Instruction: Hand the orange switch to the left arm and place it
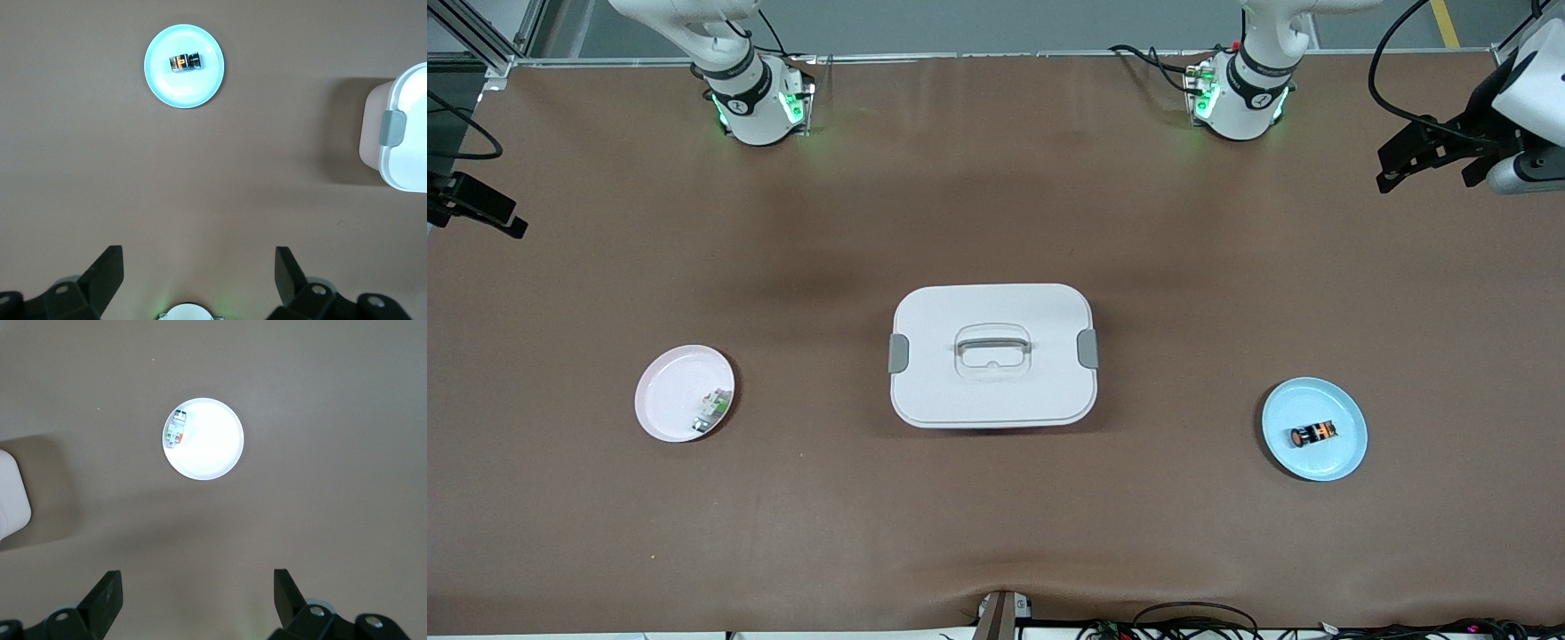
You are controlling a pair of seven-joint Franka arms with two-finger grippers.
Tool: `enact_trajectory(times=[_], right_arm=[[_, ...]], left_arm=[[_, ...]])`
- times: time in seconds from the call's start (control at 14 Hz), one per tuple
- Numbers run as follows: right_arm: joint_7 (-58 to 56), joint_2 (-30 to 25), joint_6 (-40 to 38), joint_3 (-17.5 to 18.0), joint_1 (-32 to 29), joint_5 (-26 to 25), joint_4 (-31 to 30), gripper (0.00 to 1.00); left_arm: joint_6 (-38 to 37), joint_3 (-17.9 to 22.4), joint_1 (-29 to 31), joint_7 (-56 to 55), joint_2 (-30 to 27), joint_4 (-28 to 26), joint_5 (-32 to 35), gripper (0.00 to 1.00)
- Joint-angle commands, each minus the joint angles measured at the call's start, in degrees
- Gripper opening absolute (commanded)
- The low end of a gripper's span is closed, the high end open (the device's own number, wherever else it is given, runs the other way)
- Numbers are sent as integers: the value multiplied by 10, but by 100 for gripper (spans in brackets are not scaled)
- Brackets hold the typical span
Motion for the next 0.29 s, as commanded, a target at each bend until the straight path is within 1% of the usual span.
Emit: enact_trajectory(times=[0.0,0.21], right_arm=[[3,7,-9,0,3,-12,16,100],[3,7,-9,0,3,-12,16,100]], left_arm=[[-17,-1,-3,-6,5,16,8,100],[-22,-1,-2,-6,3,16,7,100]])
